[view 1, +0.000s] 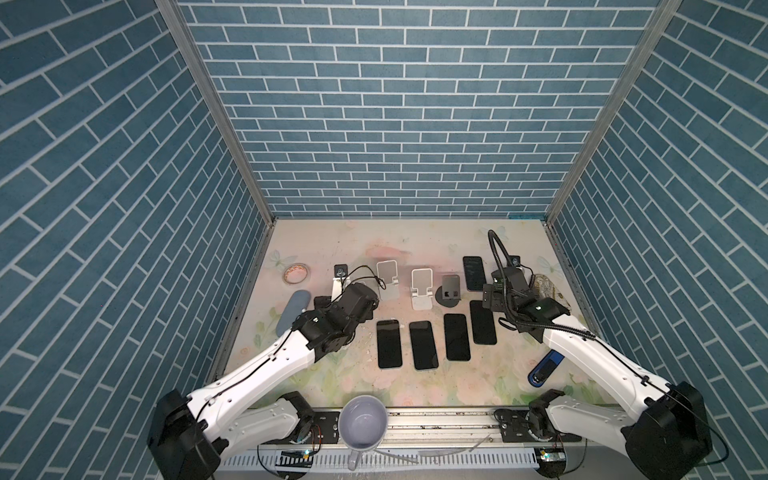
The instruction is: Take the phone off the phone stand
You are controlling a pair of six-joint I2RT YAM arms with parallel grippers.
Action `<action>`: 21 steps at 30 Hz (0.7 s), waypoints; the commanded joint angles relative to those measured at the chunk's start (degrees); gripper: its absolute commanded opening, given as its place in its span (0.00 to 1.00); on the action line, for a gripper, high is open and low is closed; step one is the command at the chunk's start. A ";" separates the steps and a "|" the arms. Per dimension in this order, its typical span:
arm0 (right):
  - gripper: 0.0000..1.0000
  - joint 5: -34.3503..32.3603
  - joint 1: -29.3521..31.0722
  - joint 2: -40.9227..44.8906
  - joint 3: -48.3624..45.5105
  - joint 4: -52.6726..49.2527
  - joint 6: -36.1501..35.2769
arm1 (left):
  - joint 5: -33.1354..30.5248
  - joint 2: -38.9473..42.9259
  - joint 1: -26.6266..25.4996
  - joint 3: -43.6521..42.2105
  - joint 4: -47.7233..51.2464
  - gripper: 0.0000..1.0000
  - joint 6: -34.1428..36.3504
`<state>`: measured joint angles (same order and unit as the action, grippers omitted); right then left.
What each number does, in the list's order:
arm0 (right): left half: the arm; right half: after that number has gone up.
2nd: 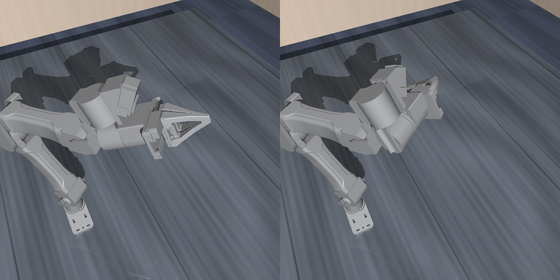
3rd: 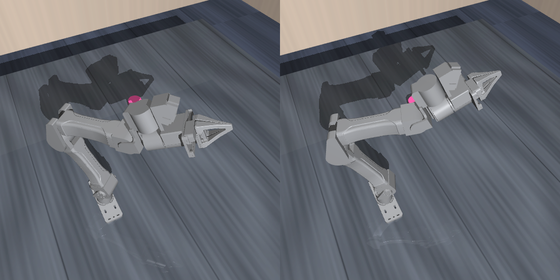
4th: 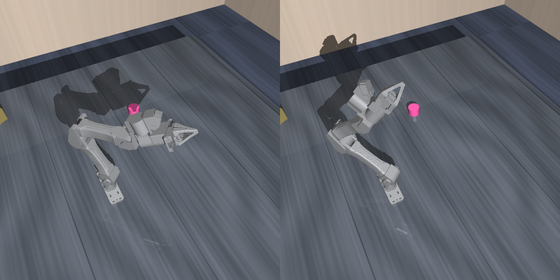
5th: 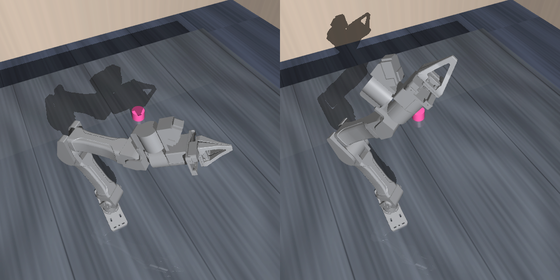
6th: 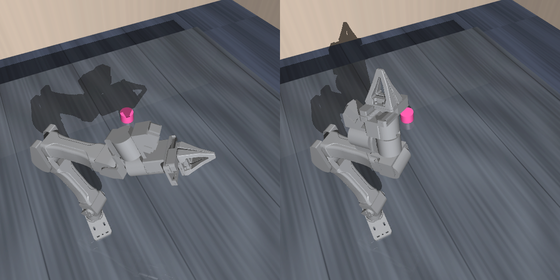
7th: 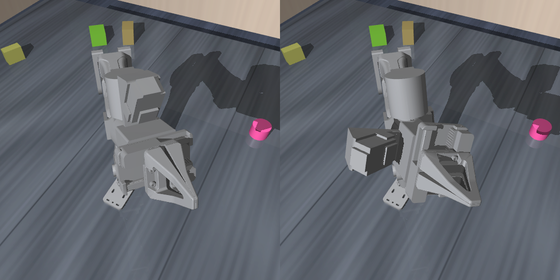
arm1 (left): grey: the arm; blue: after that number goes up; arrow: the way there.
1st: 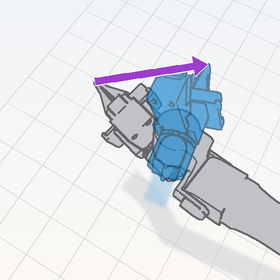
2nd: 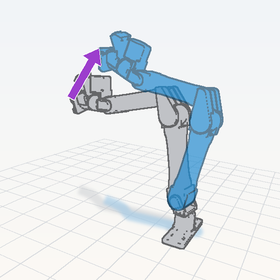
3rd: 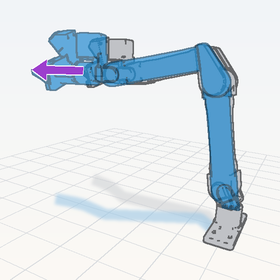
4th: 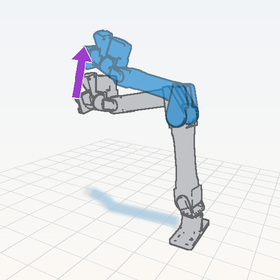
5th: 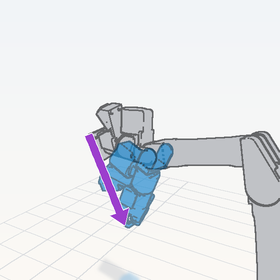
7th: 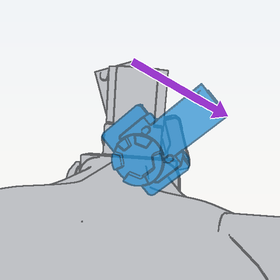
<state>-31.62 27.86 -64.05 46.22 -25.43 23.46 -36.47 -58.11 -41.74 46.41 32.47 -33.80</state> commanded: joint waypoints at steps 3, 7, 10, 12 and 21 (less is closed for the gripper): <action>0.98 -3.26 -5.72 1.88 -1.23 4.05 -4.68 | -2.95 8.42 7.03 -5.90 -4.64 1.00 4.04; 0.98 -5.10 -9.70 0.31 -4.63 10.84 -9.10 | -2.47 12.78 12.95 -10.10 -10.79 1.00 10.37; 0.98 -6.26 -12.49 -1.25 -7.69 17.90 -12.37 | -2.38 13.07 17.03 -10.13 -12.25 1.00 13.79; 0.98 -4.50 -14.73 -2.44 -9.45 21.80 -13.49 | -2.37 11.76 19.55 -9.85 -12.66 1.00 13.85; 0.98 2.79 -19.11 -7.88 -16.24 39.93 -17.78 | -3.64 1.08 25.73 -10.03 -22.24 1.00 16.61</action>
<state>-32.32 9.54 -70.74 32.25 4.73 9.30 -38.37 -55.20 -16.67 36.62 15.49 -20.14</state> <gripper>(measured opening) 0.978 0.996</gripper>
